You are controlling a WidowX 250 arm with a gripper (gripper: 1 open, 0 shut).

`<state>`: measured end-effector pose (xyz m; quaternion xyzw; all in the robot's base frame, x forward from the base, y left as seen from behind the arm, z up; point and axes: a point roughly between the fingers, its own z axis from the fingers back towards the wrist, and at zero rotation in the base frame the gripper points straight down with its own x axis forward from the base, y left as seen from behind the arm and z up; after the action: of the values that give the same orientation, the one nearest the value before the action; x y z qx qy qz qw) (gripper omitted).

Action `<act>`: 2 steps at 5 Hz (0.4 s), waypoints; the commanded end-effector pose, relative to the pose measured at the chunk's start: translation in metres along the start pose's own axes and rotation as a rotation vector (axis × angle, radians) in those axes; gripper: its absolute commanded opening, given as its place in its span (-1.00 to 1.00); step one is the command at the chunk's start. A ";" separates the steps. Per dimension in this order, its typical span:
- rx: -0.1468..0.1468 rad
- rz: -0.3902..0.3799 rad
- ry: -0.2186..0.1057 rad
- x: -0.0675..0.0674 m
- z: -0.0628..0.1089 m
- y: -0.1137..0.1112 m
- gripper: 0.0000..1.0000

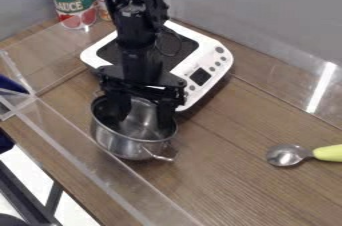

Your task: Put silver pot on the white and black stove top

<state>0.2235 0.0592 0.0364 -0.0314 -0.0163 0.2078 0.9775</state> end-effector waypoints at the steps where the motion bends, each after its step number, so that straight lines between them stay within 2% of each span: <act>1: -0.010 0.040 -0.042 0.016 0.008 0.002 1.00; 2: -0.015 0.082 -0.040 0.021 0.009 0.006 1.00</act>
<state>0.2322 0.0670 0.0369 -0.0347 -0.0158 0.2383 0.9704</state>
